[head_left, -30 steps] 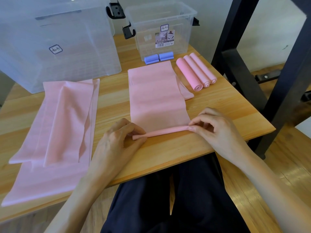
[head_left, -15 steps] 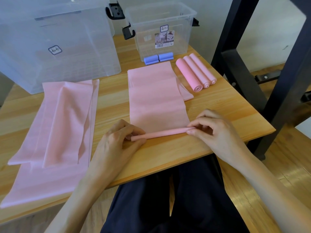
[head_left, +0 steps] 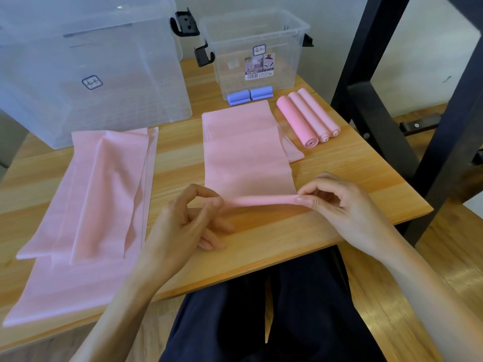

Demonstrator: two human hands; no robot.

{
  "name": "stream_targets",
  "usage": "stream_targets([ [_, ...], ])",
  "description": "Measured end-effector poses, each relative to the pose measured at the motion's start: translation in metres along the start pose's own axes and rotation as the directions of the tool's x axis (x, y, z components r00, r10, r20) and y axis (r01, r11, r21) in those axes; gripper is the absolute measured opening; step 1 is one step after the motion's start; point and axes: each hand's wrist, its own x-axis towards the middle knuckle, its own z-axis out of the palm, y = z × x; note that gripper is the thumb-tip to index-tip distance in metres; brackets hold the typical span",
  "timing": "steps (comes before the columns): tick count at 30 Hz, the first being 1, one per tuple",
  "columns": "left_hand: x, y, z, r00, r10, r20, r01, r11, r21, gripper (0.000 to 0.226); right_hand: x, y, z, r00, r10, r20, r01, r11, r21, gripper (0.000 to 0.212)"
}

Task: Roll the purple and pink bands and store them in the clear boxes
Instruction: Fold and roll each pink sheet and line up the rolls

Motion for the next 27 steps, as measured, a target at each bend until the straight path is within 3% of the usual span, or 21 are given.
stream_targets([
  [4, 0.005, 0.006, 0.002, 0.986, -0.049, 0.159, 0.086, 0.969, -0.233, 0.030, 0.001, -0.002, -0.003, 0.999, 0.006, 0.049, -0.007, 1.000, 0.018, 0.018],
  [9, 0.017, 0.011, 0.006, 0.979, -0.056, 0.198, 0.116, 0.946, -0.303, 0.028, 0.001, -0.007, -0.004, 0.999, 0.018, 0.031, -0.019, 0.999, 0.041, 0.018],
  [12, 0.021, 0.014, 0.009, 0.983, -0.058, 0.176, 0.120, 0.924, -0.364, 0.024, -0.003, -0.009, -0.005, 0.998, 0.056, 0.002, -0.056, 0.996, 0.071, 0.033],
  [17, 0.021, 0.014, 0.013, 0.985, -0.065, 0.160, 0.130, 0.886, -0.445, 0.021, -0.005, -0.011, -0.003, 0.984, 0.177, -0.001, -0.176, 0.981, 0.078, 0.082],
  [27, 0.018, 0.016, 0.015, 0.987, -0.061, 0.147, 0.124, 0.872, -0.474, 0.019, 0.001, -0.032, 0.022, 0.969, 0.229, 0.092, -0.247, 0.913, 0.325, 0.079],
])
